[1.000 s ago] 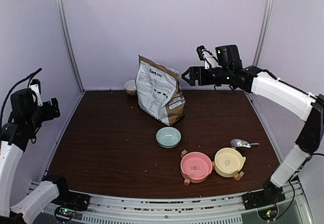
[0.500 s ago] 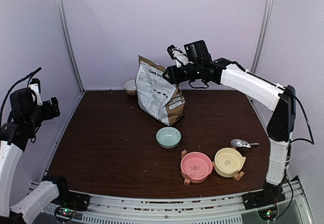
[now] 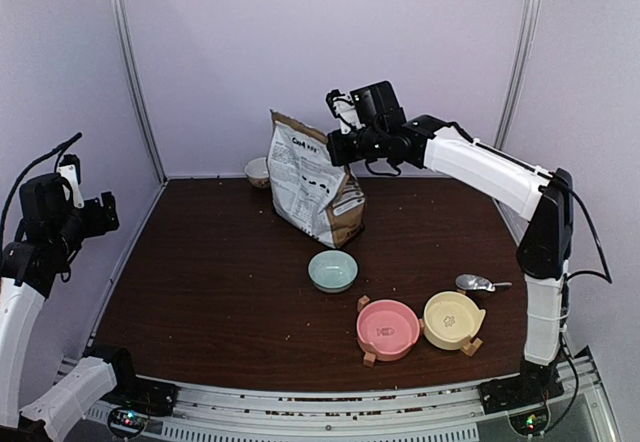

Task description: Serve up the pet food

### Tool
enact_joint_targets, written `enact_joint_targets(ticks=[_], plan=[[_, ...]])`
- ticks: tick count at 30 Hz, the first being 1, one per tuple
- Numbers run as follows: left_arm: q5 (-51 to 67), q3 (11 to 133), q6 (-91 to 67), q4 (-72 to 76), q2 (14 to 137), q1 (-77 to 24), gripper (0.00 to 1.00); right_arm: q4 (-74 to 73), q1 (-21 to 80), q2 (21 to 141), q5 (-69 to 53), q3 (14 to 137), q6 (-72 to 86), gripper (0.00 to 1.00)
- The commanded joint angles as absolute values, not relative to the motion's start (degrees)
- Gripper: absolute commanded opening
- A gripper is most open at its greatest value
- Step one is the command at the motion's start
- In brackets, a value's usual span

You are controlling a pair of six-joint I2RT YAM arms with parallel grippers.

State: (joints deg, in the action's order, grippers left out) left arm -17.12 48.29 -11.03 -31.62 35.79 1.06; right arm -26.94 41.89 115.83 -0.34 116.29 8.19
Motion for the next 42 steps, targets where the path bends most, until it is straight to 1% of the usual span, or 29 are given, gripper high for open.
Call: enact_joint_targets(ticks=[1, 6, 9, 13, 21, 25, 28, 31, 35, 38, 42], plan=[[-16.4, 49.8, -10.7, -30.9, 35.8, 1.0, 0.98, -19.3, 45.5, 119.2, -2.9, 123.3, 13.6, 0.00], [-16.7, 49.3, -10.9, -30.7, 35.2, 1.0, 0.98, -13.9, 50.2, 124.0, -7.8, 131.0, 19.3, 0.00], [-16.6, 49.1, -10.9, -30.5, 35.2, 1.0, 0.98, -9.6, 52.5, 124.8, -9.4, 131.2, 23.3, 0.00], [-16.3, 49.2, -10.8, -30.6, 35.7, 1.0, 0.98, -8.5, 55.9, 124.5, -8.8, 130.5, 27.1, 0.00], [-13.2, 48.9, -10.8, -29.9, 36.3, 1.0, 0.98, -10.9, 64.7, 115.6, 5.1, 122.0, 27.0, 0.00], [-6.4, 48.6, -10.3, -28.8, 37.2, 1.0, 0.97, -15.2, 68.8, 111.2, 13.4, 118.8, 26.7, 0.00], [-0.9, 49.0, -10.5, -28.7, 38.2, -0.2, 0.93, -15.3, 71.6, 106.2, 17.3, 112.0, 28.1, 0.00], [3.5, 49.5, -16.1, -31.0, 37.9, -2.3, 0.91, -14.8, 74.3, 102.3, 19.7, 106.2, 28.6, 0.00], [11.1, 49.5, -28.5, -31.0, 34.5, -7.4, 0.88, -16.6, 78.0, 98.9, 22.4, 101.6, 30.0, 0.00], [13.9, 48.7, -35.4, -29.6, 32.2, -11.9, 0.87, -15.7, 80.8, 97.6, 22.0, 98.0, 31.6, 0.00], [17.6, 47.5, -41.8, -29.0, 31.2, -15.7, 0.86, -15.2, 83.7, 99.2, 18.1, 97.2, 32.7, 0.00]])
